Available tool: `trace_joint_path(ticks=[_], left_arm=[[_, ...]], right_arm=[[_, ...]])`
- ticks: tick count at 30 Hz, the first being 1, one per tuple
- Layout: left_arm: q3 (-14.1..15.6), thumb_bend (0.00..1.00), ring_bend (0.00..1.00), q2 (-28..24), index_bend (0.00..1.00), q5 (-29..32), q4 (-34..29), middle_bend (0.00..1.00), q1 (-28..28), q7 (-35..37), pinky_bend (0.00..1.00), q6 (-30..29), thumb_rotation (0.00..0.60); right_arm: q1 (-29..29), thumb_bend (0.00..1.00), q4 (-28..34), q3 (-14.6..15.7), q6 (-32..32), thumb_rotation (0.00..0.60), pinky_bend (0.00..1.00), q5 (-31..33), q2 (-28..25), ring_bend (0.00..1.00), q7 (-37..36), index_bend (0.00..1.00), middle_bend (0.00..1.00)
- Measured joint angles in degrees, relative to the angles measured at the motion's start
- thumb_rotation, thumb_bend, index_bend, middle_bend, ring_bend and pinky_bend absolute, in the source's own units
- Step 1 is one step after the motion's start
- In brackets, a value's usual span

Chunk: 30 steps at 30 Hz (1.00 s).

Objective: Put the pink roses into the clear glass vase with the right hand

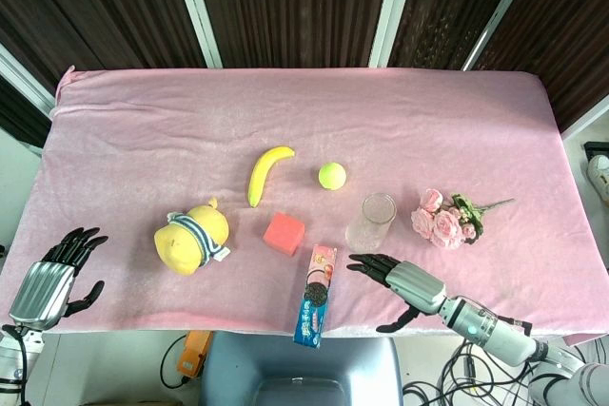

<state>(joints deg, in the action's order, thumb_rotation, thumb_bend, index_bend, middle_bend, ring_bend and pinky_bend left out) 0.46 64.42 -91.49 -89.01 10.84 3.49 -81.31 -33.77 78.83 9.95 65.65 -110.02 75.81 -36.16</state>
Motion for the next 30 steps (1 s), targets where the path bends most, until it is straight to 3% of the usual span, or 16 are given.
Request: trace_joint_path(ticks=[21,30], left_arm=[[-0.1,0.34,0.07,-0.2,0.19,0.4,-0.2,0.12,-0.3,-0.2,0.27,-0.3,0.6],[-0.2,0.34,0.07,-0.5,0.19,0.4,-0.4,0.12,-0.6,0.4,0.27,-0.9,0.6]], right_arm=[[-0.6,0.22,-0.4,2.9,2.0,0.6,0.22,0.7,0.0,0.0,0.5,0.01,0.0],[3.0,0.22,3.8,6.7,3.6,0.6,0.22,0.5,-4.6,0.0,8.1,0.02,0.0]])
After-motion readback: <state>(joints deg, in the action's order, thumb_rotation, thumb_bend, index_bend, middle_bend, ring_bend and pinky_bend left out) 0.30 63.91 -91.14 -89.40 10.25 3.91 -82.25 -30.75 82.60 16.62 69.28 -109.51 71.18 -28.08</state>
